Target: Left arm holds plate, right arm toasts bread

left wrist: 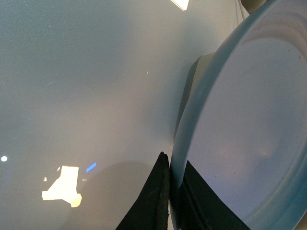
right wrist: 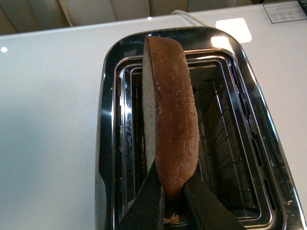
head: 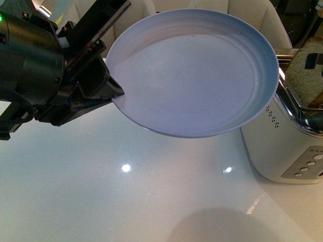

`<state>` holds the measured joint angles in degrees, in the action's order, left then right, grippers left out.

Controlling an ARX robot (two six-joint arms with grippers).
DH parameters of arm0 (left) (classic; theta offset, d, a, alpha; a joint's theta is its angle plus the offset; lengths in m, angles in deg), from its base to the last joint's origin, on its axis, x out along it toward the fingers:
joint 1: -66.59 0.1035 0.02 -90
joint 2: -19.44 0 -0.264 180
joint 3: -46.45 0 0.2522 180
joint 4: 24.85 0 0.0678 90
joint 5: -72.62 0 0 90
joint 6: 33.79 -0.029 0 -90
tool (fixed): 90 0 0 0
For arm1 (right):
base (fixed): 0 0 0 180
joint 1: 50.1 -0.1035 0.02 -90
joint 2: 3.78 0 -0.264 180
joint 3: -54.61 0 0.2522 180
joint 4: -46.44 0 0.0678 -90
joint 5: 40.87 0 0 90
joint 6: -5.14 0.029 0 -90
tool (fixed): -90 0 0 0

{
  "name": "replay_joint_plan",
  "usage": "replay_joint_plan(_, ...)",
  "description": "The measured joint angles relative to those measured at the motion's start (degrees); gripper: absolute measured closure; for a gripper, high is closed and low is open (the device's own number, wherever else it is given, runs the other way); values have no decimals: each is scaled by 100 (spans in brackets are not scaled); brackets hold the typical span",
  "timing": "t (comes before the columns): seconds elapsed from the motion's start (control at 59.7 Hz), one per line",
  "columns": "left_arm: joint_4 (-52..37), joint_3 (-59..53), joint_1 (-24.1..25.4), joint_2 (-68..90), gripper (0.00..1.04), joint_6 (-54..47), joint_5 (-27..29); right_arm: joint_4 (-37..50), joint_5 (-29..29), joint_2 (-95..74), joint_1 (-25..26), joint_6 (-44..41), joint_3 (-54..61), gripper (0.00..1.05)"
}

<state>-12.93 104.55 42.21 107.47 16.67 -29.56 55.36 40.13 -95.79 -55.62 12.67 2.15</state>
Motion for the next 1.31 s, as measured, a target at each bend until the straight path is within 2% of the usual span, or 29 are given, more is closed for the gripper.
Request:
replay_joint_plan(0.134, 0, 0, 0, 0, 102, -2, 0, 120, 0, -83, -11, -2, 76, 102)
replay_joint_plan(0.184, 0, 0, 0, 0, 102, -2, 0, 157, 0, -111, -17, 0, 103, 96)
replay_joint_plan(0.352, 0, 0, 0, 0, 102, 0, -2, 341, 37, -225, -46, 28, 293, 61)
replay_joint_plan(0.636, 0, 0, 0, 0, 102, 0, 0, 721, 52, 160, 26, 103, 673, 19)
replay_joint_plan(0.737, 0, 0, 0, 0, 102, 0, 0, 844, 50, 634, 42, 120, 927, 8)
replay_joint_plan(0.904, 0, 0, 0, 0, 102, 0, 0, 1016, -68, 1718, 20, 109, 1482, 9)
replay_joint_plan(0.937, 0, 0, 0, 0, 102, 0, 0, 1340, 2, 1821, 24, 9, 1655, 12)
replay_joint_plan(0.988, 0, 0, 0, 0, 102, 0, 2, 2339, 249, 2098, 17, -278, 2131, 21)
replay_joint_plan(1.055, 0, 7, 0, -2, 102, 0, -7, 2806, 376, 2538, 13, -459, 2592, 31)
replay_joint_plan(1.105, 0, 7, 0, 0, 102, 0, -9, 2830, 400, 2839, 24, -538, 2780, 39)
replay_joint_plan(1.189, 0, 11, -2, -13, 102, 0, -11, 2688, 457, 3405, 111, -621, 3071, 59)
replay_joint_plan(1.222, 0, 11, -7, -13, 102, 0, -17, 2573, 785, 3587, 291, -643, 3171, 67)
replay_joint_plan(1.306, 0, 11, -4, -13, 102, 2, -11, 2409, 863, 3847, 470, -680, 3292, 80)
